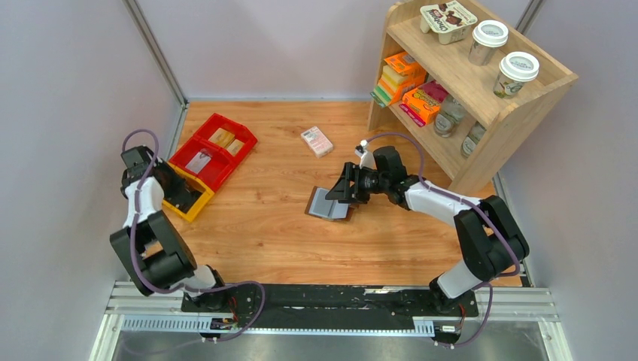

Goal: Take the credit cards out of the card holder
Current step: Place the credit card in the storage box.

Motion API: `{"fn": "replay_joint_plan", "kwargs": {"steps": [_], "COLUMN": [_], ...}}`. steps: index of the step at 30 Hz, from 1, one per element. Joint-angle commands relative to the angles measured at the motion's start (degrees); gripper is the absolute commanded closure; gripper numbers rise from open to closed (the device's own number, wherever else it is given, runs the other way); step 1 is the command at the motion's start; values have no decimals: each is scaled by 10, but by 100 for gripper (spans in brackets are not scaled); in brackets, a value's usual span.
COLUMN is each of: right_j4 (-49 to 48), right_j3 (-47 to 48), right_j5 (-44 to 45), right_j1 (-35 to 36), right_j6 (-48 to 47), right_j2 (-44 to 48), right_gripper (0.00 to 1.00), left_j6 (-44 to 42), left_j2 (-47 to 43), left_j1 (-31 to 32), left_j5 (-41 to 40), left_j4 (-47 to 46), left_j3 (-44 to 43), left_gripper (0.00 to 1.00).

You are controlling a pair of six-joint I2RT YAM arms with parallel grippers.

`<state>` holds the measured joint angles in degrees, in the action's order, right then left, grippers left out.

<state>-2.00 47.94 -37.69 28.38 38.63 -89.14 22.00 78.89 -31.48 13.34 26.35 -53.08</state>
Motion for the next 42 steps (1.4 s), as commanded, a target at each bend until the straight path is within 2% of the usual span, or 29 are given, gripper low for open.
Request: {"fn": "replay_joint_plan", "kwargs": {"steps": [1,5,8,13,18,22,28,30,34,38,42], "right_j4": [18,48,55,65,69,79,96,96,96,99,109], "right_j3": [25,35,41,46,46,50,55,56,58,58,65], "right_j5": [7,21,29,37,46,60,82,83,82,86,98], "right_j1": [0,0,0,0,0,0,0,0,1,2,8], "right_j6": [-28,-36,-38,-43,-44,-51,-59,-59,-57,-57,-57], "right_j2": [20,20,20,13,11,11,12,9,5,-2,-12], "right_gripper": [32,32,32,32,32,32,32,32,33,34,35], "left_j6": [16,21,23,1,-30,-43,-58,-61,-61,-59,-50], "left_j2": [49,71,91,126,107,90,44,26,6,-10,-29], "left_j1": [-13,-23,-23,-24,-23,-23,-22,-21,-22,12,108], "left_j5": [35,18,38,33,-30,-53,-67,-78,-82,-61,-36], "left_j4": [-53,-61,-71,-38,11,40,68,72,78,83,81], "left_j3": [-45,-54,-62,-90,-104,-118,-135,-135,-134,-131,-121], "left_gripper": [96,96,96,92,68,59,56,52,52,52,52]}}
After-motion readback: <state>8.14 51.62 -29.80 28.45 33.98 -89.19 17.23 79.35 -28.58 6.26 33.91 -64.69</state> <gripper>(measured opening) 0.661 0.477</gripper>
